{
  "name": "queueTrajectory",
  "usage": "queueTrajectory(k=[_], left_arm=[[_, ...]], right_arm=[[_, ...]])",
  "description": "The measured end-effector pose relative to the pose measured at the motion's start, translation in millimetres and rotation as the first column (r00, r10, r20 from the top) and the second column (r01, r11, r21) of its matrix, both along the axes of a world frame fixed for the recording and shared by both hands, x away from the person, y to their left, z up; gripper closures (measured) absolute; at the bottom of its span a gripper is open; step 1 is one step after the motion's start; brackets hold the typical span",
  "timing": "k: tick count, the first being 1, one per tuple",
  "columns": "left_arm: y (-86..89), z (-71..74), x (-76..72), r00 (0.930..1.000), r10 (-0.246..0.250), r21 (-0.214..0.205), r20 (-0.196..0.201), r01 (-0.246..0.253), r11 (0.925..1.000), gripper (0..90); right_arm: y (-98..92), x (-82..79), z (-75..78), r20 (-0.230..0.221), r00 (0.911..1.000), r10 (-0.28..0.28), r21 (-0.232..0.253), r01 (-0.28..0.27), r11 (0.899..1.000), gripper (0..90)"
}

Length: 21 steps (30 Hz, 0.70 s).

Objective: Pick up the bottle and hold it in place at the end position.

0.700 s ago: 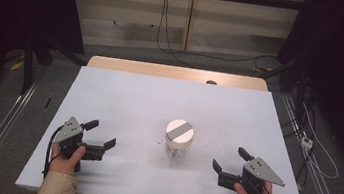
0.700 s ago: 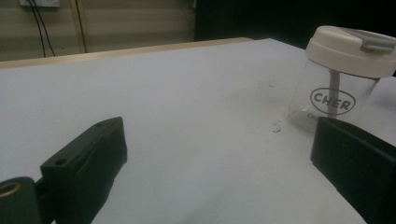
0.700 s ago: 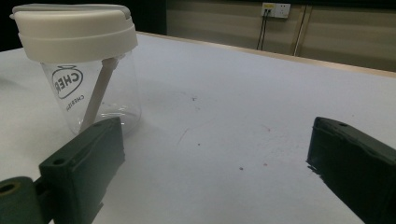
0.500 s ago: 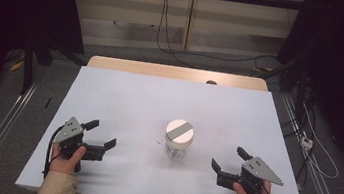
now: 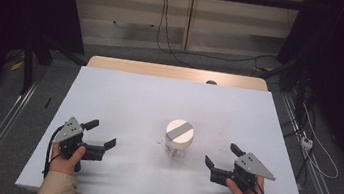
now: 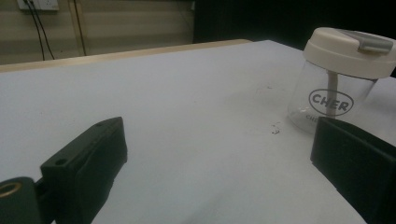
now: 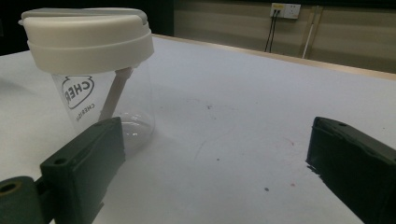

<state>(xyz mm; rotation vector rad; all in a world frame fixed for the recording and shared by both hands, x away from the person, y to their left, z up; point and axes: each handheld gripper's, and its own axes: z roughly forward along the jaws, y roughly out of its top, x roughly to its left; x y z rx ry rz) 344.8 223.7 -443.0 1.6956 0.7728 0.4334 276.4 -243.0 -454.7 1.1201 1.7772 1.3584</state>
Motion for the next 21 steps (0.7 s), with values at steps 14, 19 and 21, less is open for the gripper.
queueTrajectory(k=[14,19,21], left_arm=[[1.7,-1.6,-0.1,1.0,-0.003,0.01,-0.002,0.003,0.9999,3.5],[1.1,-1.5,0.0,1.0,-0.004,0.008,-0.003,0.004,1.0,3.5],[0.8,-1.2,-0.2,1.0,-0.006,0.009,-0.003,0.006,0.9999,3.4]], right_arm=[[26.4,8.2,3.4,-0.006,0.9971,0.075,0.018,-0.075,0.997,5.1],[34.7,11.6,2.4,-0.015,0.9957,0.092,0.017,-0.091,0.996,5.2],[38.4,12.9,1.8,-0.02,0.995,0.098,0.018,-0.098,0.995,5.3]])
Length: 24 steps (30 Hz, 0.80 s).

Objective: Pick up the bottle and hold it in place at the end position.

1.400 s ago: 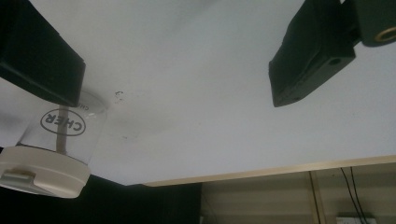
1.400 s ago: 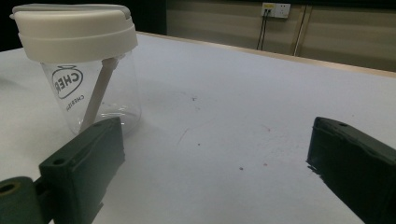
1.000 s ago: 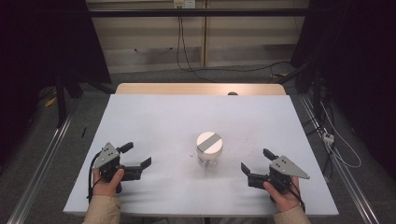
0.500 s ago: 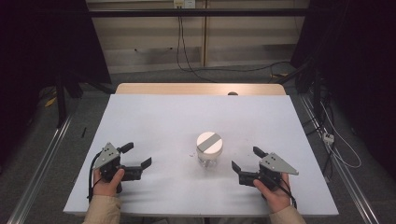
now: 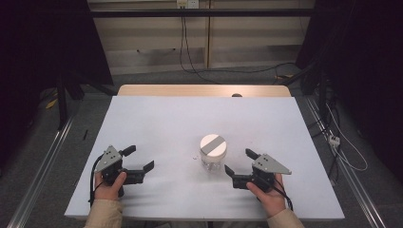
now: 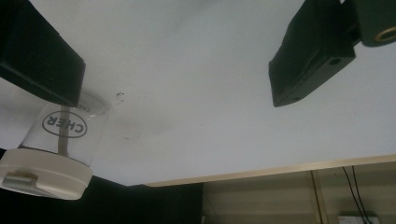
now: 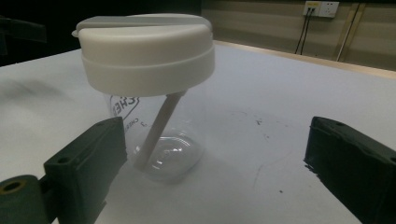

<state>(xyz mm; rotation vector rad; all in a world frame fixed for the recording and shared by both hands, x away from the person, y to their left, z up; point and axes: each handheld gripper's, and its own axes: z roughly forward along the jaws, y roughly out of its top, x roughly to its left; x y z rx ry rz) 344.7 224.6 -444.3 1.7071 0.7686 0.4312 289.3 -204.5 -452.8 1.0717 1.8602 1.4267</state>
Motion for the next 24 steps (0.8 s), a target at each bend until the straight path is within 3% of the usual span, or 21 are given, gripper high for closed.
queueTrajectory(k=[18,24], left_arm=[[-0.2,-0.2,0.3,1.0,-0.006,-0.002,-0.004,0.006,1.0,3.5],[-0.2,-0.6,0.5,0.9999,-0.01,-0.002,-0.01,0.01,1.0,3.6]], right_arm=[[39.2,17.5,-4.0,-0.017,0.9979,0.063,0.006,-0.063,0.998,5.7],[48.9,24.0,-6.1,-0.028,0.9983,0.051,0.009,-0.051,0.999,6.6]])
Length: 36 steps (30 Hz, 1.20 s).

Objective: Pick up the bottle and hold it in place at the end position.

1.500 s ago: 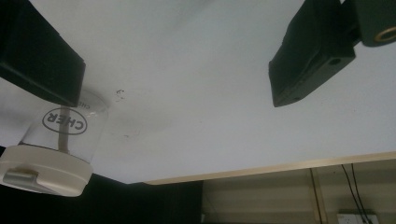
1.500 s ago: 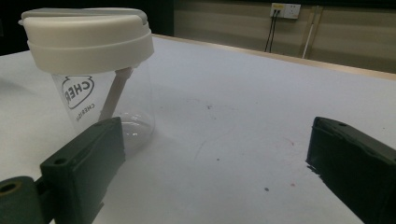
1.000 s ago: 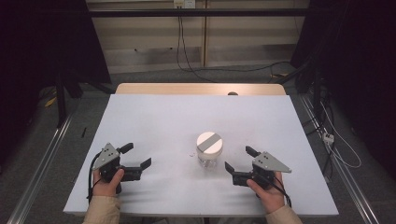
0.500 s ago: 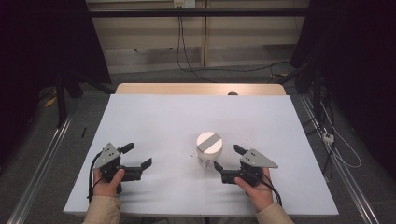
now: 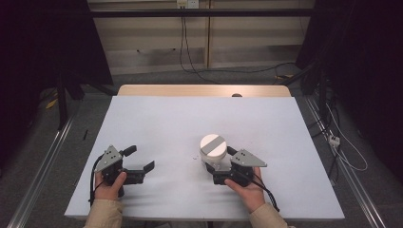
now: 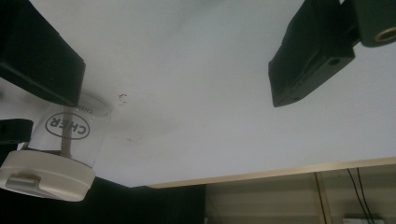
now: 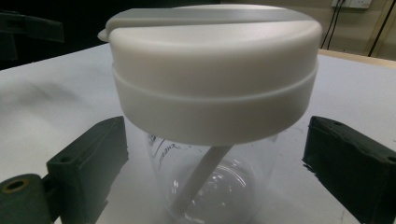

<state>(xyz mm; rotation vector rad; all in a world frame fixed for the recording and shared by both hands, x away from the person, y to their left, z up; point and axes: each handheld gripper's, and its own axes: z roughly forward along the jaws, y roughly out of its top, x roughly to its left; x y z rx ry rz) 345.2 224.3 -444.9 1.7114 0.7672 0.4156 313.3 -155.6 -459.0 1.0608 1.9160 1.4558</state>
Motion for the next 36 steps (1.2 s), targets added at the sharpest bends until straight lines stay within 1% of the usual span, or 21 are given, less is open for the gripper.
queueTrajectory(k=[10,15,20,22,24,26,28,32,36], left_arm=[[0.0,0.1,0.4,1.0,-0.006,0.001,0.004,0.006,1.0,3.6],[0.0,0.0,0.4,1.0,-0.007,0.0,0.003,0.007,1.0,3.5],[0.1,0.0,0.4,1.0,-0.007,0.001,0.003,0.007,1.0,3.6],[0.2,-0.2,0.3,1.0,-0.006,-0.002,-0.001,0.006,1.0,3.6],[0.3,-0.2,0.3,1.0,-0.005,-0.002,-0.002,0.005,1.0,3.6],[0.4,-0.3,0.4,1.0,-0.005,-0.002,-0.001,0.005,1.0,3.5],[0.4,-0.4,0.5,1.0,-0.006,-0.002,-0.002,0.006,1.0,3.6],[0.1,-0.3,0.3,1.0,-0.008,-0.001,-0.003,0.008,1.0,3.5],[0.2,-0.5,0.5,1.0,-0.008,-0.001,-0.004,0.008,1.0,3.6]], right_arm=[[7.3,9.9,-0.7,-0.008,0.9997,-0.022,-0.001,0.022,1.0,8.5],[10.7,13.2,-1.0,-0.024,0.9995,-0.021,0.002,0.021,1.0,8.7],[16.0,16.5,-1.1,-0.026,0.9995,-0.018,-0.011,0.018,1.0,8.8],[17.8,18.2,-1.1,-0.029,0.9993,-0.022,-0.009,0.022,1.0,8.9],[18.8,20.1,-1.3,-0.038,0.9989,-0.027,-0.015,0.027,1.0,9.3],[19.4,21.6,-1.3,-0.046,0.9986,-0.028,-0.013,0.027,1.0,10.2],[19.8,22.6,-1.3,-0.042,0.9987,-0.028,-0.009,0.028,1.0,11.8],[21.4,24.4,-1.4,-0.051,0.9985,-0.022,-0.017,0.021,1.0,14.9],[21.8,25.6,-1.3,-0.056,0.9983,-0.02,-0.019,0.019,1.0,15.6]])
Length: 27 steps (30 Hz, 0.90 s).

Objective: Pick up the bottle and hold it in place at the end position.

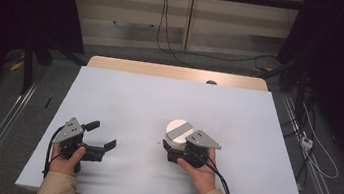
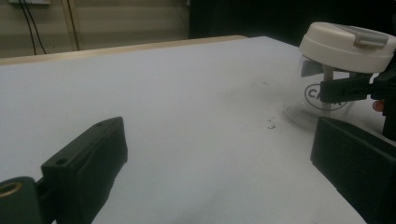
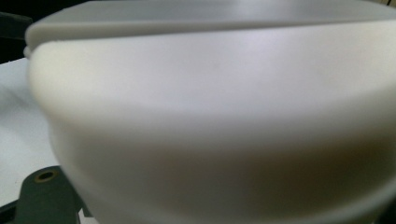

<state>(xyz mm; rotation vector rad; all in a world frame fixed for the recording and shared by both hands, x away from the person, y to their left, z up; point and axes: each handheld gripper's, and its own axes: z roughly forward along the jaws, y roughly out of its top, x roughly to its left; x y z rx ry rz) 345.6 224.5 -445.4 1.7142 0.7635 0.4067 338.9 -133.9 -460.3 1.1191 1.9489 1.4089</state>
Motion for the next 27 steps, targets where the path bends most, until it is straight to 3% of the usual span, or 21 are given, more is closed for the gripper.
queueTrajectory(k=[13,20,27], left_arm=[[0.1,0.1,-0.1,1.0,-0.002,-0.002,-0.001,0.002,1.0,3.9],[0.1,-0.5,0.4,1.0,-0.003,-0.005,-0.003,0.003,1.0,3.8],[0.8,-0.3,0.5,1.0,-0.001,-0.005,0.001,0.001,1.0,3.8]], right_arm=[[0.2,1.4,1.0,0.035,0.9993,0.014,-0.017,-0.013,1.0,18.2],[-2.1,3.6,2.3,0.032,0.9993,0.019,-0.008,-0.019,1.0,18.5],[-3.4,9.5,12.6,0.05,0.9983,0.029,-0.024,-0.028,0.999,18.6]])
